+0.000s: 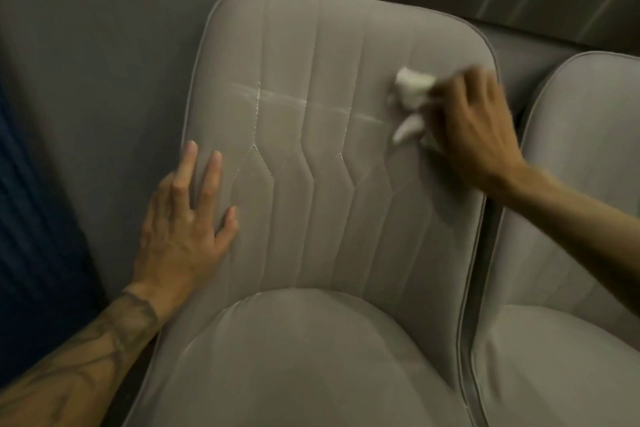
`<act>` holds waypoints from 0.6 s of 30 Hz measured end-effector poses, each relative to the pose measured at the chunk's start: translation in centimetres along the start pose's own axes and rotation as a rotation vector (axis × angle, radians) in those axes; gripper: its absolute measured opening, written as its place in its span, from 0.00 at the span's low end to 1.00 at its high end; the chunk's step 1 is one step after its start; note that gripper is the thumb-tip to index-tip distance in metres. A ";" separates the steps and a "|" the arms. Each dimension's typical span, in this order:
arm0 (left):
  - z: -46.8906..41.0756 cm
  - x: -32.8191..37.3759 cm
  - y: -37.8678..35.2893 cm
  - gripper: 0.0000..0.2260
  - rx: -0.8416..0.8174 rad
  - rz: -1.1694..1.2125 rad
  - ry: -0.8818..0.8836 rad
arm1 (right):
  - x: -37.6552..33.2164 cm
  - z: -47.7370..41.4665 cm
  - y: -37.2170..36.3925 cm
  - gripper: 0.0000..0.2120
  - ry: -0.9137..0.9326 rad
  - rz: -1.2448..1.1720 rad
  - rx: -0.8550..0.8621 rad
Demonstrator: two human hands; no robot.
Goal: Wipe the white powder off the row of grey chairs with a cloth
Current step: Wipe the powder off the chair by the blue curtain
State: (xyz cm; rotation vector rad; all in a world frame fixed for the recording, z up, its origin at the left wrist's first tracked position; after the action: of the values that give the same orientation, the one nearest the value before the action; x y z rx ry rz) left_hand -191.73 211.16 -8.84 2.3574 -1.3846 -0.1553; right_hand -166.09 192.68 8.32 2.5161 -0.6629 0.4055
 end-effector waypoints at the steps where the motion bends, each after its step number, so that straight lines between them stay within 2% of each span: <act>1: 0.0 0.1 0.0 0.32 -0.003 -0.006 -0.004 | 1.6 -2.2 0.5 0.13 -0.097 -0.009 0.054; 3: 0.0 0.1 0.1 0.32 0.001 -0.012 -0.006 | 3.0 -3.2 0.9 0.14 -0.249 -0.018 0.133; 5: 0.0 0.1 0.2 0.32 0.003 -0.013 -0.005 | 1.7 -0.6 0.5 0.14 -0.267 -0.019 0.127; 9: 0.1 0.0 0.1 0.31 0.007 -0.009 -0.008 | -4.6 5.8 -1.9 0.16 0.147 -0.030 -0.164; 10: 0.0 -0.1 0.1 0.31 0.005 -0.008 -0.010 | -4.4 5.1 -1.8 0.15 0.191 -0.023 -0.173; 11: 0.0 -0.1 0.1 0.31 0.002 -0.005 -0.006 | -3.5 3.5 -1.4 0.14 0.166 -0.015 -0.135; 13: 0.1 -0.1 0.1 0.32 -0.006 0.003 -0.001 | -0.3 -0.7 0.2 0.13 -0.035 0.017 0.030; 15: 0.1 0.0 0.2 0.32 -0.003 0.000 -0.008 | 2.1 -2.7 1.0 0.14 -0.217 0.021 0.115; 16: 0.1 0.0 0.2 0.32 0.003 -0.004 -0.014 | 2.0 -2.3 0.9 0.14 -0.238 0.021 0.122; 18: 0.0 0.1 0.3 0.31 0.014 -0.007 -0.018 | 0.1 0.5 0.0 0.13 -0.168 0.009 0.074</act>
State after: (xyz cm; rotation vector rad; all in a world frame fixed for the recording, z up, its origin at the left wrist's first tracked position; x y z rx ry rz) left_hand -191.93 210.92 -8.73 2.3785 -1.3901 -0.1703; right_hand -165.93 192.38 7.90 2.6392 -0.7354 0.2272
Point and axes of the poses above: each hand's wrist, its own z-axis away from the middle knuckle, its own y-axis out of the back of the hand, x = y × z, the point moved 10 cm from there along -z, towards the middle knuckle, and after that the axes turned 9 degrees about x, right-handed, at the moved point
